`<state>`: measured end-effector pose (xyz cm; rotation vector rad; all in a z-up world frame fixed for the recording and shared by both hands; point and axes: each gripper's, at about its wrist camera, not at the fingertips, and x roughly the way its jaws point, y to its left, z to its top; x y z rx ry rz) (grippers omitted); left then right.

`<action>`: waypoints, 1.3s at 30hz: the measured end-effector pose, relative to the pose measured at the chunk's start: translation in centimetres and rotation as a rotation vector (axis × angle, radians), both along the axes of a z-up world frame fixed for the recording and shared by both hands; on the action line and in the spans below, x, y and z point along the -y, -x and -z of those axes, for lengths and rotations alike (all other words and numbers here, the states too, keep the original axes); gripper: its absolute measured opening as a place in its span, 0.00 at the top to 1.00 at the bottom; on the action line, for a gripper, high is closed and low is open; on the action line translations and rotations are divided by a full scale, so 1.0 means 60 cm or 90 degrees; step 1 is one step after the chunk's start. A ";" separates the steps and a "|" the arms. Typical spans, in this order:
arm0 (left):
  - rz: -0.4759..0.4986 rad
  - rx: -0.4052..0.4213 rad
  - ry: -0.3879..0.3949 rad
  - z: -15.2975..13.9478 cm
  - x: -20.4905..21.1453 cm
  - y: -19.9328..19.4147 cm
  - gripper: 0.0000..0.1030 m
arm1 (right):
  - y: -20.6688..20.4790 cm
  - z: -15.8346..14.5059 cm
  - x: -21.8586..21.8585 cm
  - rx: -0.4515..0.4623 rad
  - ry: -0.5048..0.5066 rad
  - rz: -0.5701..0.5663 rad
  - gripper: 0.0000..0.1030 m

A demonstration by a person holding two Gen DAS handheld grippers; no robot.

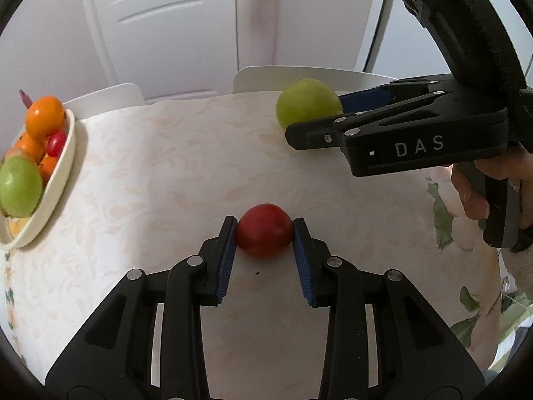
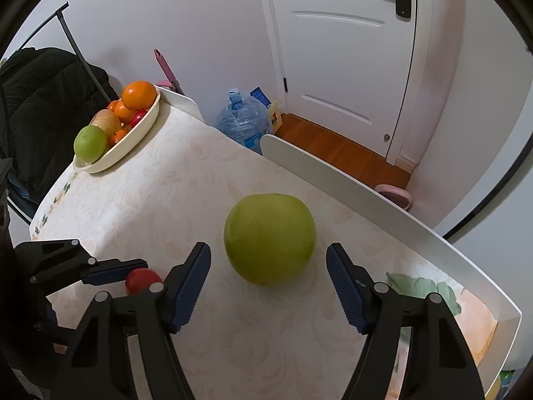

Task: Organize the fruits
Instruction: 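Grasp the red tomato with the left gripper while the right gripper grasps the small green apple, then lower the tomato into the bowl and open the left gripper while the right gripper carries the green apple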

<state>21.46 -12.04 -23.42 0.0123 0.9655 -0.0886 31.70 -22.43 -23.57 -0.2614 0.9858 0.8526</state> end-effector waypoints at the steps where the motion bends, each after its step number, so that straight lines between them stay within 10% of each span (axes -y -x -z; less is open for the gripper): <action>1: -0.001 0.001 0.000 0.000 -0.002 0.001 0.63 | -0.001 0.001 -0.002 0.001 0.000 0.000 0.34; 18: -0.026 0.024 -0.003 -0.036 -0.027 0.043 0.63 | 0.010 -0.009 -0.017 0.017 0.004 0.010 0.50; 39: -0.097 0.103 -0.025 -0.207 -0.174 0.140 0.63 | 0.138 -0.162 -0.069 0.016 -0.040 0.001 0.50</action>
